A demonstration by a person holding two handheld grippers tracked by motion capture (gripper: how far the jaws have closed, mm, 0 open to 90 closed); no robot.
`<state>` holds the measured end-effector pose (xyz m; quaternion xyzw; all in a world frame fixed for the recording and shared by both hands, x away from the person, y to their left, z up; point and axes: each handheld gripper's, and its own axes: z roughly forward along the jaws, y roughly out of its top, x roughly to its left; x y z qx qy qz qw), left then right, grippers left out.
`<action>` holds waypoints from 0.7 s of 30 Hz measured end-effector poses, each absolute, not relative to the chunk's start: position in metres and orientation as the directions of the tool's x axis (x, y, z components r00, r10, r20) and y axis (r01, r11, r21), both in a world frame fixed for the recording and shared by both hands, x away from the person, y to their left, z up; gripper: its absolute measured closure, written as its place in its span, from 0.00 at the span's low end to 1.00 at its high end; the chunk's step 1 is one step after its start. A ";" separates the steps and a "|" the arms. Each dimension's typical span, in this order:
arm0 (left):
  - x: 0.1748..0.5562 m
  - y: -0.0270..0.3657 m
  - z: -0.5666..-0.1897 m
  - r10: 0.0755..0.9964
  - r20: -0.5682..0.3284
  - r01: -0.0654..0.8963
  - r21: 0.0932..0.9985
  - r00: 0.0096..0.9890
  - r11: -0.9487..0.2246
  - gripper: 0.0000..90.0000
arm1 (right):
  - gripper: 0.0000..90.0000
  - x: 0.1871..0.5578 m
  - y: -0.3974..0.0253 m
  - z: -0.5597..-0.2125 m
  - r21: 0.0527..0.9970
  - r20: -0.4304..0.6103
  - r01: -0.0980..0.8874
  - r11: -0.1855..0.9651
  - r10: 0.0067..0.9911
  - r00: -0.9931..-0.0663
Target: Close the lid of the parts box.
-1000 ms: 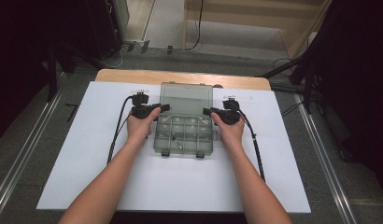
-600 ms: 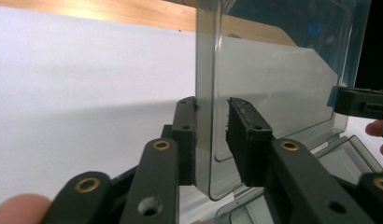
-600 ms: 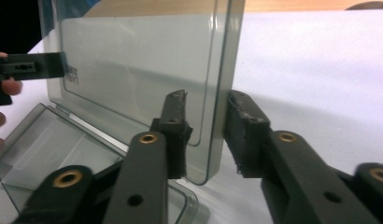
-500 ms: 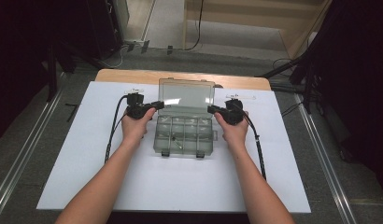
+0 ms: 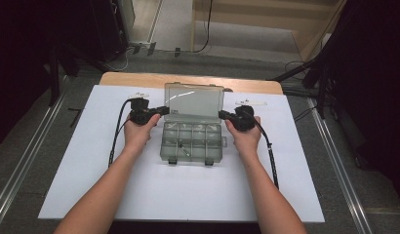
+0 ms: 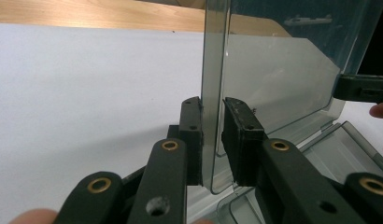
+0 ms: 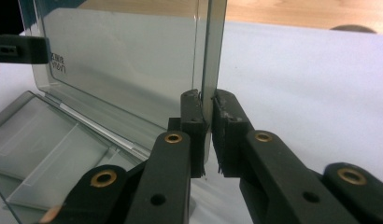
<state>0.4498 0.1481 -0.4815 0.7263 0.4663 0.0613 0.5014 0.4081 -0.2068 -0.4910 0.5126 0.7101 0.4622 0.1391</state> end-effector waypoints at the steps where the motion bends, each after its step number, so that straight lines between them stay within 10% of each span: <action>1: 0.450 0.149 -0.480 0.743 -0.383 0.612 0.790 0.549 -0.046 0.89 | 0.95 0.408 -0.206 -0.491 0.800 0.273 0.598 0.050 0.858 -0.435; 21: 0.446 0.144 -0.466 0.762 -0.269 0.505 0.859 0.589 -0.088 0.94 | 0.84 0.406 -0.205 -0.489 0.830 0.220 0.552 0.075 0.866 -0.449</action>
